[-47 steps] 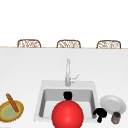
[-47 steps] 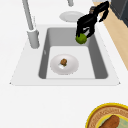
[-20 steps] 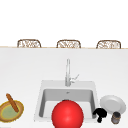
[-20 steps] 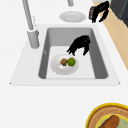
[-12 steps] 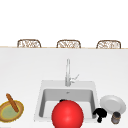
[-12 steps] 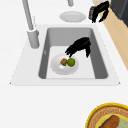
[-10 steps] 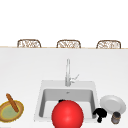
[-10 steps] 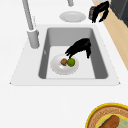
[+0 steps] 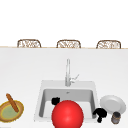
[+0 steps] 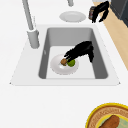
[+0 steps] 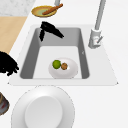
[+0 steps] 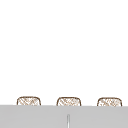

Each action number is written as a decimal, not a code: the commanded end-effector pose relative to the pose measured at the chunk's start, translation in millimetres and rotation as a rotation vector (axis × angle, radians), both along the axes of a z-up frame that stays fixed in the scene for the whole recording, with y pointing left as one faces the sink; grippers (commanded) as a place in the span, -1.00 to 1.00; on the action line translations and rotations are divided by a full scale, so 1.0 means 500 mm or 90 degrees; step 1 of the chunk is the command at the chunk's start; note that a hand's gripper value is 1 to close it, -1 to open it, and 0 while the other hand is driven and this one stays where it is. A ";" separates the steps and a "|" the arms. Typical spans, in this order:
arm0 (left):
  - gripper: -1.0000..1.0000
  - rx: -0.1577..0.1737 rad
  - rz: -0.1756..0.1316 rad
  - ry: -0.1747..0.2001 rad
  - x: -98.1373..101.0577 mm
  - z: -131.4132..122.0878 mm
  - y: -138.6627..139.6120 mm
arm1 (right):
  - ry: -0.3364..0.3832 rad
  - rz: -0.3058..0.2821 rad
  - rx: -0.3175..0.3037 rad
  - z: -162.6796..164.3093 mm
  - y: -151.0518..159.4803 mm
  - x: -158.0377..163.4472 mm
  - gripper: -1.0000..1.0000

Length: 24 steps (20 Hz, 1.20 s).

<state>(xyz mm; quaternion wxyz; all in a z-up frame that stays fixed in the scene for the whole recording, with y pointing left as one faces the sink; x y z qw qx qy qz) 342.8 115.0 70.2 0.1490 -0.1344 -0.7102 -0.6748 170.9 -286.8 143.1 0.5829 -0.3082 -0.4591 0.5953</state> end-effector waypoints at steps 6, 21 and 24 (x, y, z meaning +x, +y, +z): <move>-1.00 -0.018 -0.001 0.019 -0.015 0.083 0.101 | 0.000 0.000 0.000 0.000 0.000 0.000 0.00; -1.00 -0.018 0.006 -0.001 -0.117 0.200 0.230 | 0.000 0.000 0.000 0.000 0.000 0.000 0.00; -1.00 -0.010 0.006 0.011 -0.144 0.227 0.242 | 0.000 0.000 0.000 0.000 0.000 0.000 0.00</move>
